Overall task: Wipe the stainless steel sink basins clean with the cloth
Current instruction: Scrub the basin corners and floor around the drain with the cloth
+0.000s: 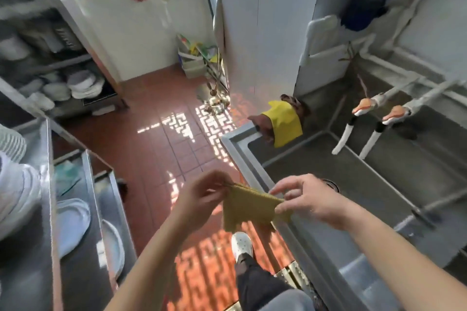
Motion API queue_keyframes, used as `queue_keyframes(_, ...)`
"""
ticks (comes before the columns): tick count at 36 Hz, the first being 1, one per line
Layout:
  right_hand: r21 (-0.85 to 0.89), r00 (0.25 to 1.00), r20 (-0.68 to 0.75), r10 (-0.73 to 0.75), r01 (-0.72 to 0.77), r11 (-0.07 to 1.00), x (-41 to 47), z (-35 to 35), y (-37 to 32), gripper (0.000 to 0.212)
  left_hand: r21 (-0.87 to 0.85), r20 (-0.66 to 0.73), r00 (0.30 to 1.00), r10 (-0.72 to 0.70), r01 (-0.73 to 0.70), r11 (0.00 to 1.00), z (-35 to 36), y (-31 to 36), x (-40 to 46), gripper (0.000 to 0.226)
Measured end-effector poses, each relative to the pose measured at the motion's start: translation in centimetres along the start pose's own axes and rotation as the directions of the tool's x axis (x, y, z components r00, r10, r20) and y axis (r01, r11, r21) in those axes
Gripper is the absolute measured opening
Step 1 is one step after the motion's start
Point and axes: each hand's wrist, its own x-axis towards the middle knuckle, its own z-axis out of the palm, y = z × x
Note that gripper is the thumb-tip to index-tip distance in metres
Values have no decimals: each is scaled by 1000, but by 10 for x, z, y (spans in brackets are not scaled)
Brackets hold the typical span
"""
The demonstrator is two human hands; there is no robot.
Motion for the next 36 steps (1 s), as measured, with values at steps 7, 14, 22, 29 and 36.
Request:
queue_keyframes(7,-261,986,-141,-91,52,964,112,-45,-47,10,16,-20,996,-81,82,997,-29,-12,114,38)
queue_keyframes(14,-409,925,-356,-132,-27,912,169,-96,-70,13,-42,106,975,-197,203,978,-14,-16,187,30)
queue_keyframes(22,-468,821,-571,14,-340,816,204,-152,-78,21,18,418,865,-277,297,955,50,-29,270,17)
queue_keyframes(29,-446,723,-679,125,-542,713,262,-179,-106,20,-79,545,774,-322,430,900,65,-36,341,9)
queue_keyframes(36,-367,665,-720,198,-607,705,350,-170,-103,34,20,421,766,-486,528,849,44,-86,408,30)
